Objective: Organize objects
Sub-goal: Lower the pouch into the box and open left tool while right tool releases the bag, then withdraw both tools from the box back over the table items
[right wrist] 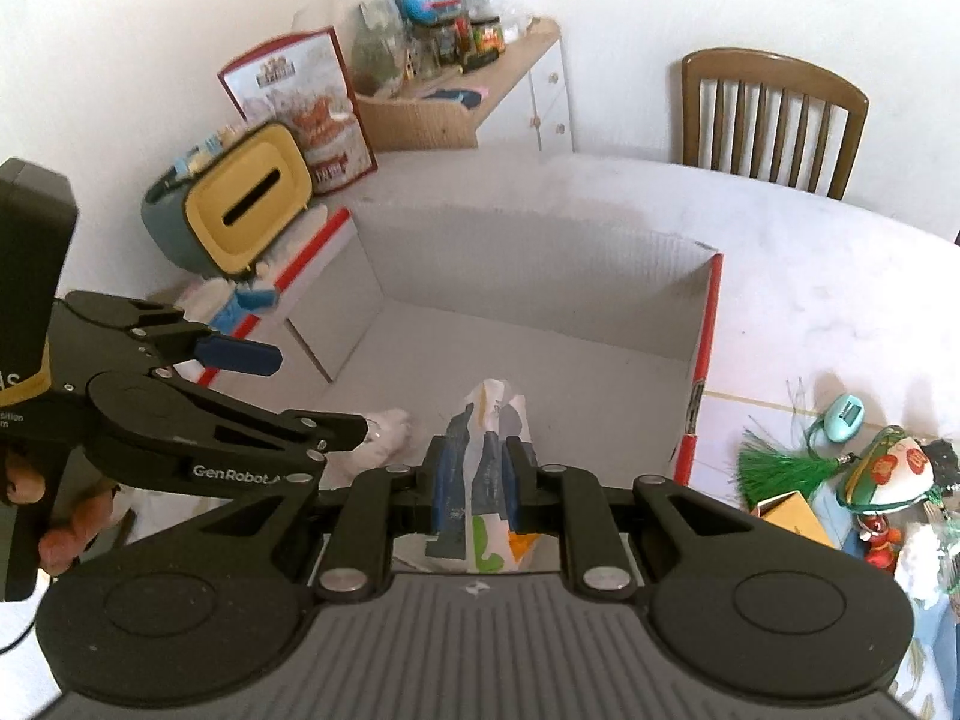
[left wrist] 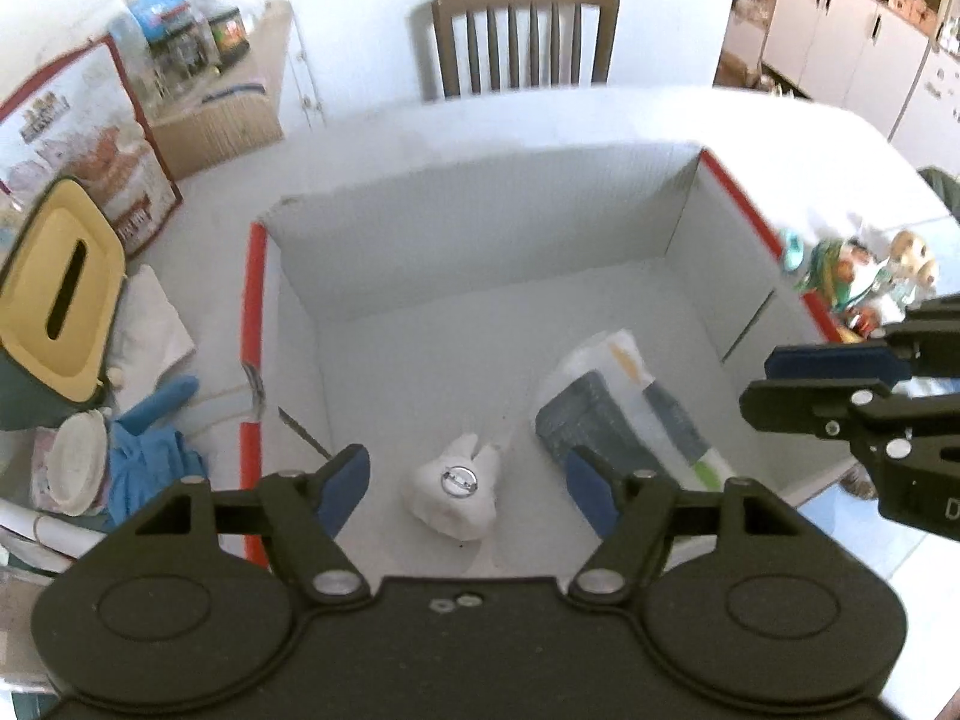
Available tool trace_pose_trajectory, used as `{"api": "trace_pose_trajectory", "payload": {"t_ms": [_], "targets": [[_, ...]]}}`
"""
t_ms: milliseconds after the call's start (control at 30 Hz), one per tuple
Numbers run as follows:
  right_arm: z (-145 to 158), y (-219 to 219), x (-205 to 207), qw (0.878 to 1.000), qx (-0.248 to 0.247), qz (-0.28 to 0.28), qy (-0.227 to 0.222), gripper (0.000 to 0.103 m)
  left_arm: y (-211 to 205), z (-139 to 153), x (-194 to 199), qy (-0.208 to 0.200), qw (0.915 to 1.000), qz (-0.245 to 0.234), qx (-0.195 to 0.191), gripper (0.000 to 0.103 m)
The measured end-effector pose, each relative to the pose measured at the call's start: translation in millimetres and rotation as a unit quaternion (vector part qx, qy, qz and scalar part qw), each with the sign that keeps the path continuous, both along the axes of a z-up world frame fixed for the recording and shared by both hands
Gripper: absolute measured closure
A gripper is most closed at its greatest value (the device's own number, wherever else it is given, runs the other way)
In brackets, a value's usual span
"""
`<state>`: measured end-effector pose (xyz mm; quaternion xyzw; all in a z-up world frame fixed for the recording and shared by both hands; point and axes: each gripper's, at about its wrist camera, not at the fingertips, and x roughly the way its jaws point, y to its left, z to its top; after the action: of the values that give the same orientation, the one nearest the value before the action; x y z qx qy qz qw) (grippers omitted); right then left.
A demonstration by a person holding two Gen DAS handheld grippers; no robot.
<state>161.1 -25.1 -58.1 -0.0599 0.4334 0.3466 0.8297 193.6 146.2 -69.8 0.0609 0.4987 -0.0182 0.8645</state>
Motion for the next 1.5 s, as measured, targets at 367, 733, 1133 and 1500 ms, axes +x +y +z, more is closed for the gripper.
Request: {"api": "trace_pose_trajectory", "payload": {"t_ms": [367, 733, 1133, 1500], "targets": [[30, -32, -27, 0.999, 0.036, -0.016, -0.037, 0.048, -15, 36, -29, -0.066, 0.9975, -0.01, -0.024, 0.023], [55, -80, -59, 0.995, 0.058, -0.031, -0.079, 0.031, -41, 56, -54, -0.108, 0.993, -0.024, -0.041, 0.008], [63, -167, -79, 0.989, 0.046, -0.075, -0.121, 0.021, -78, 60, -74, -0.13, 0.9901, -0.018, -0.051, 0.0], [34, -240, -72, 0.989, -0.012, -0.092, -0.113, 0.021, -131, 42, -78, -0.128, 0.989, -0.031, -0.067, 0.0]]}}
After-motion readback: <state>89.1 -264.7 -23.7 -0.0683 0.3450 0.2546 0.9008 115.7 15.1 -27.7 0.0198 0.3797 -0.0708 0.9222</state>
